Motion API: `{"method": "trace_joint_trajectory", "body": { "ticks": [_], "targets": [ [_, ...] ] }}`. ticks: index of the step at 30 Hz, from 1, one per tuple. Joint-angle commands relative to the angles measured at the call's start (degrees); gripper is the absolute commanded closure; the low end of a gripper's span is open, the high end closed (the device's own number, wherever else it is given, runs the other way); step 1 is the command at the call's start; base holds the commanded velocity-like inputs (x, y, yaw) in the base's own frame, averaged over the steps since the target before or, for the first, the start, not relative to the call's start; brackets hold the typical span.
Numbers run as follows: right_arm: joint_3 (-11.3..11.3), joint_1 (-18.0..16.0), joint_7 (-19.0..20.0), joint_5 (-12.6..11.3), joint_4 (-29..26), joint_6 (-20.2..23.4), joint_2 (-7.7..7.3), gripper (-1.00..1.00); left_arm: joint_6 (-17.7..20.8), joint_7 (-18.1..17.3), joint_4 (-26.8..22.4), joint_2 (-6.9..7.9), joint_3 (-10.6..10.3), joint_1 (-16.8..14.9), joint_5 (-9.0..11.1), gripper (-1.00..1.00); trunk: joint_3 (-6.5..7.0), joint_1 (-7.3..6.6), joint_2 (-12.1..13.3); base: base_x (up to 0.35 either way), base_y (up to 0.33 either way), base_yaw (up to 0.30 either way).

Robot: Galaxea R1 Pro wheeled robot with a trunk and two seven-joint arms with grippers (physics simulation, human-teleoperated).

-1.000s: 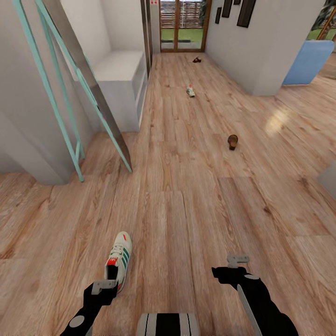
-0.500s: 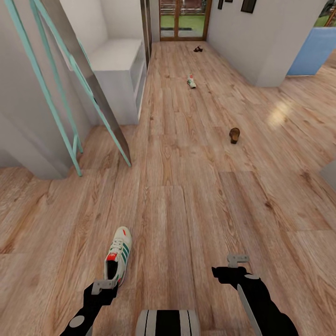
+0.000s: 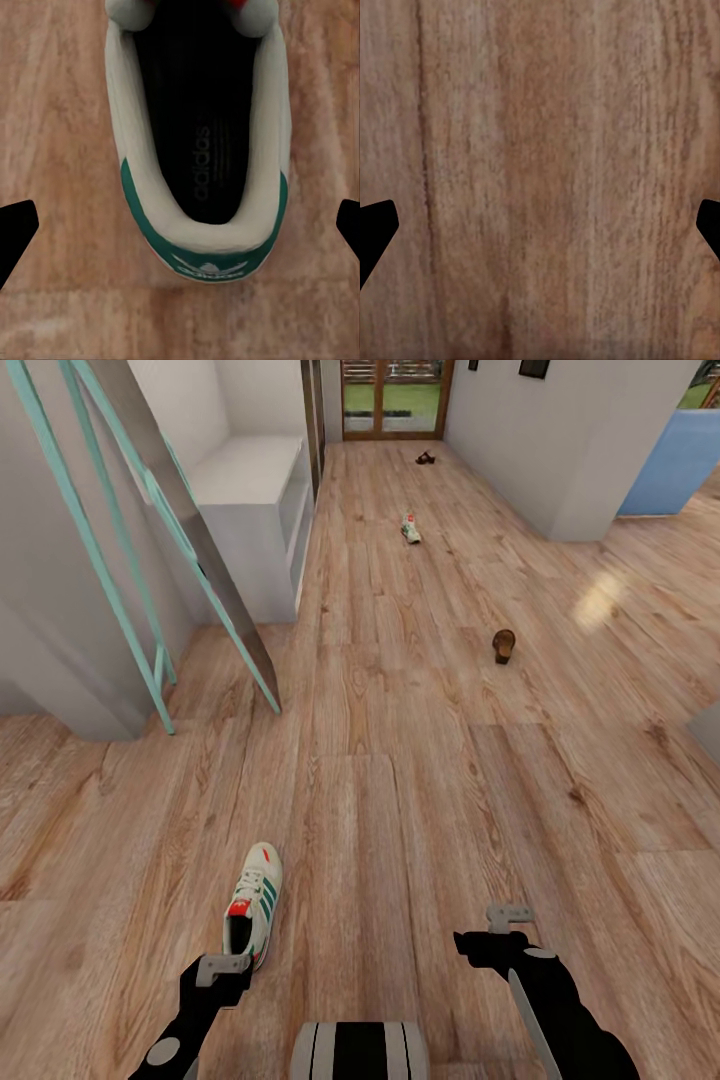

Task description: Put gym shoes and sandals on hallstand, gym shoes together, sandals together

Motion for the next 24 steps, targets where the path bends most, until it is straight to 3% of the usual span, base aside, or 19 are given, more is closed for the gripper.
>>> {"method": "trace_joint_trajectory", "body": {
  "ticks": [1,7,24],
  "targets": [
    [0.0,0.0,0.0,0.0,-0.1,0.3,-0.01,-1.0,-1.1,0.0,0.0,0.0,0.0,0.0,0.0,-1.0,-0.04,-0.01,0.0,0.0,0.0,0.0],
    [0.0,0.0,0.0,0.0,-0.1,0.3,-0.01,-1.0,-2.5,0.0,0.1,0.0,0.0,0.0,0.0,-1.0,-0.05,-0.01,0.0,0.0,0.0,0.0],
    [-0.1,0.0,0.0,0.0,-0.1,0.3,-0.02,-1.0,-2.7,0.0,0.0,0.0,0.0,0.0,0.0,-1.0,-4.11,0.4,-0.2,0.0,0.0,0.0]
  ]
}}
